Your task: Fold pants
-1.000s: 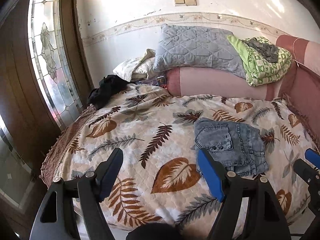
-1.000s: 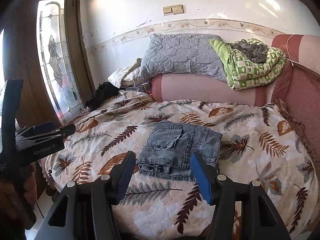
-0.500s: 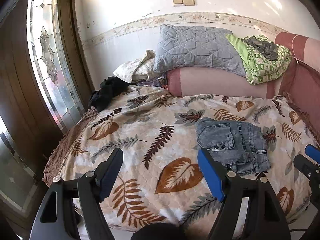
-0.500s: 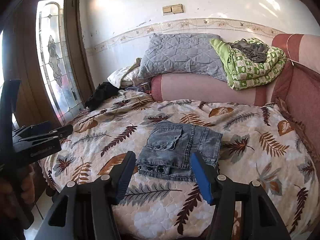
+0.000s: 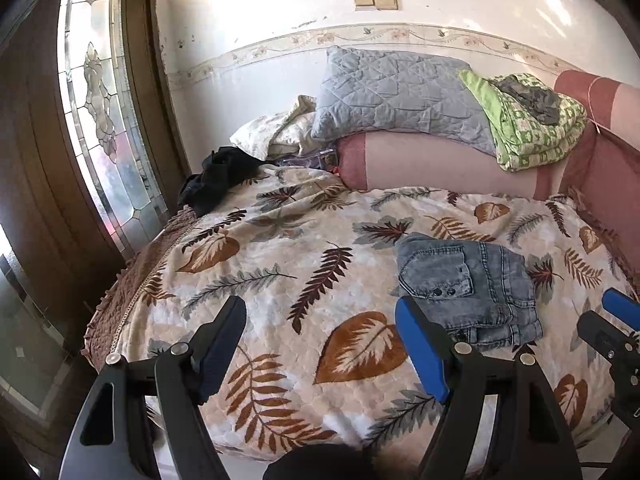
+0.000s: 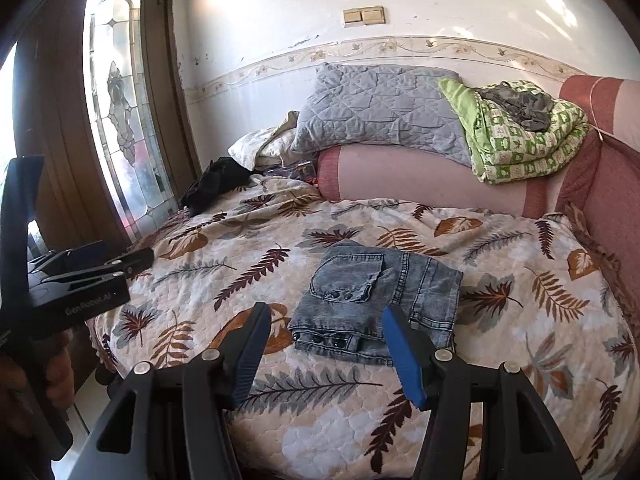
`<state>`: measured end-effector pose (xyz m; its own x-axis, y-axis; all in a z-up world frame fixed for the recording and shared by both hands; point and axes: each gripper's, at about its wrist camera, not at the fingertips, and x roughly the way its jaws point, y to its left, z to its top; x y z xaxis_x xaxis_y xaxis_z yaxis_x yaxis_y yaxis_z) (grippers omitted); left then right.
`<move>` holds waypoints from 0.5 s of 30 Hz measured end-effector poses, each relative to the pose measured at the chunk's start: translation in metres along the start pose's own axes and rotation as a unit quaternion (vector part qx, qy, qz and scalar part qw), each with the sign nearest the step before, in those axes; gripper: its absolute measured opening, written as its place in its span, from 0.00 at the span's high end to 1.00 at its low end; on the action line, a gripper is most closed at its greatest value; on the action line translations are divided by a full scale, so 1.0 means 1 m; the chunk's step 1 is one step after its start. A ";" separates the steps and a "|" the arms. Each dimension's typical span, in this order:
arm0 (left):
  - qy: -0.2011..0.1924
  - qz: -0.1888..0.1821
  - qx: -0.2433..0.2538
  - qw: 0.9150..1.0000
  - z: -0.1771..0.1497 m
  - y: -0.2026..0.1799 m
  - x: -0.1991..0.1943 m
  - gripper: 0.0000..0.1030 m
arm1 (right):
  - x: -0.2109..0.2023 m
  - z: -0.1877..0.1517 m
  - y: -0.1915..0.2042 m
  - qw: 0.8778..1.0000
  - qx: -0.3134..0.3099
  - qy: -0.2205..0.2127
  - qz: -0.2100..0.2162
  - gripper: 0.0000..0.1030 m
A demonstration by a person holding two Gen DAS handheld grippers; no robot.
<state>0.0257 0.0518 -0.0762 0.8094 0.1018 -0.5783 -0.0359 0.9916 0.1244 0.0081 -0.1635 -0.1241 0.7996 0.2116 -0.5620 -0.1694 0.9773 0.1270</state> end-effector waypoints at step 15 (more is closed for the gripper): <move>0.025 -0.007 -0.010 1.000 -0.009 0.004 0.025 0.25 | 0.027 -0.007 0.009 0.999 -0.005 0.032 0.006 0.40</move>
<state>0.0402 0.0594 -0.0973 0.7793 0.0912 -0.6199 -0.0363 0.9943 0.1007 0.0242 -0.1493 -0.1435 0.7587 0.2238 -0.6117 -0.1850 0.9745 0.1271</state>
